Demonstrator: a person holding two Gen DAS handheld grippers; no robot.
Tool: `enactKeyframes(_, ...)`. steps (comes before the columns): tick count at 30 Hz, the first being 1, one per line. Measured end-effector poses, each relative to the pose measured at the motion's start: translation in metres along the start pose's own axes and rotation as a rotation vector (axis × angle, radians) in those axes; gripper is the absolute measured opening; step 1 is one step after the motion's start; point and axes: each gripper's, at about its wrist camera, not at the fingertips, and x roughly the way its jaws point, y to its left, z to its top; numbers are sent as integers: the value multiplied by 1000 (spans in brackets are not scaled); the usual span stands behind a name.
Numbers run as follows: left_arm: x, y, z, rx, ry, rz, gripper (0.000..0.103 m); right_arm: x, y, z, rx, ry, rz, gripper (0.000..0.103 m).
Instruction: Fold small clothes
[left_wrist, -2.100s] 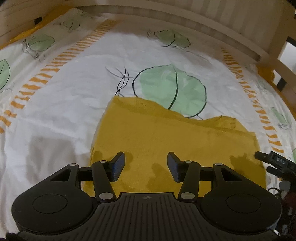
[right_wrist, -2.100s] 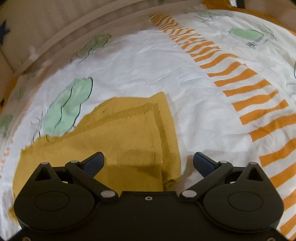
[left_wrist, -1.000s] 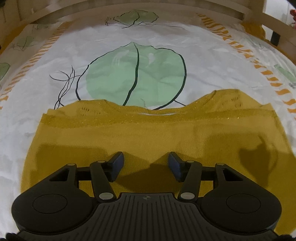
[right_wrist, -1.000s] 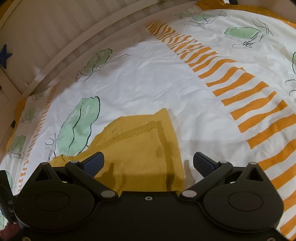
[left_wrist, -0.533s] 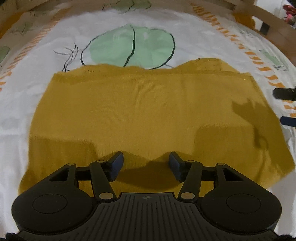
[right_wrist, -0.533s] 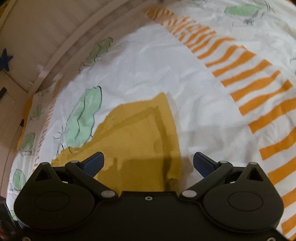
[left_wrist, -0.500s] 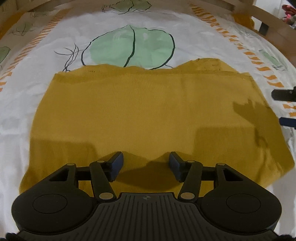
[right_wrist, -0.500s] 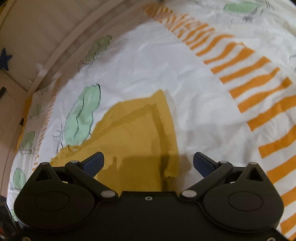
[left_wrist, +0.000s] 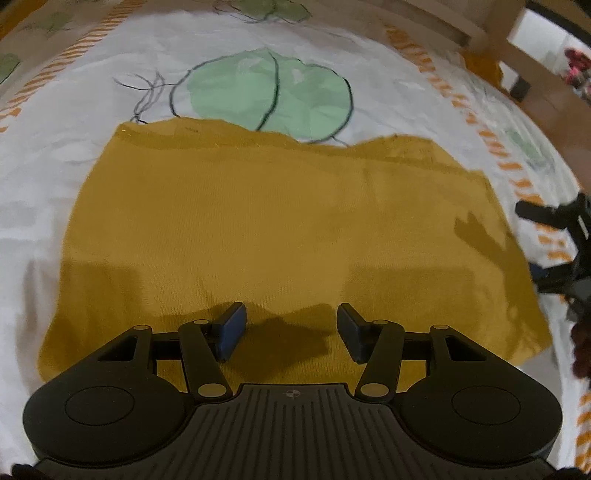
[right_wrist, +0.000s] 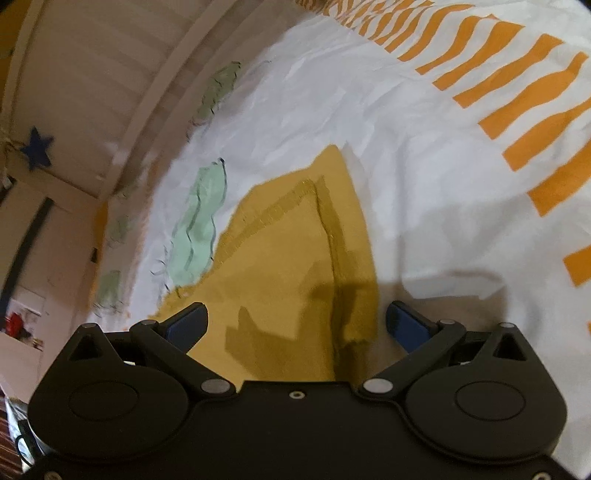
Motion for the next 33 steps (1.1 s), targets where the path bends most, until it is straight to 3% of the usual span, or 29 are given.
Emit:
enactKeyframes(8, -14, 18, 8, -33, -40, 38, 53, 19, 10, 1, -92, -10, 95, 103)
enactKeyframes(13, -24, 35, 18, -76, -71, 41, 53, 19, 11, -1, -113, -8, 106, 103)
enactKeyframes(16, -37, 52, 24, -106, -118, 80, 53, 17, 11, 0, -122, 11, 110, 101)
enactKeyframes(18, -42, 64, 28, -131, -133, 105, 53, 16, 12, 1, -128, 20, 93, 94)
enactKeyframes(20, -46, 77, 31, -161, -140, 128, 53, 15, 13, 0, -139, 24, 68, 71)
enactKeyframes(23, -47, 91, 34, -201, -143, 156, 53, 13, 11, -1, -143, 18, 3, 48)
enactKeyframes(28, -46, 99, 33, -219, -129, 153, 53, 10, 15, -1, -155, 8, -31, 37)
enactKeyframes(33, -50, 101, 32, -216, -125, 126, 53, 7, 38, -2, -203, -17, -84, 32)
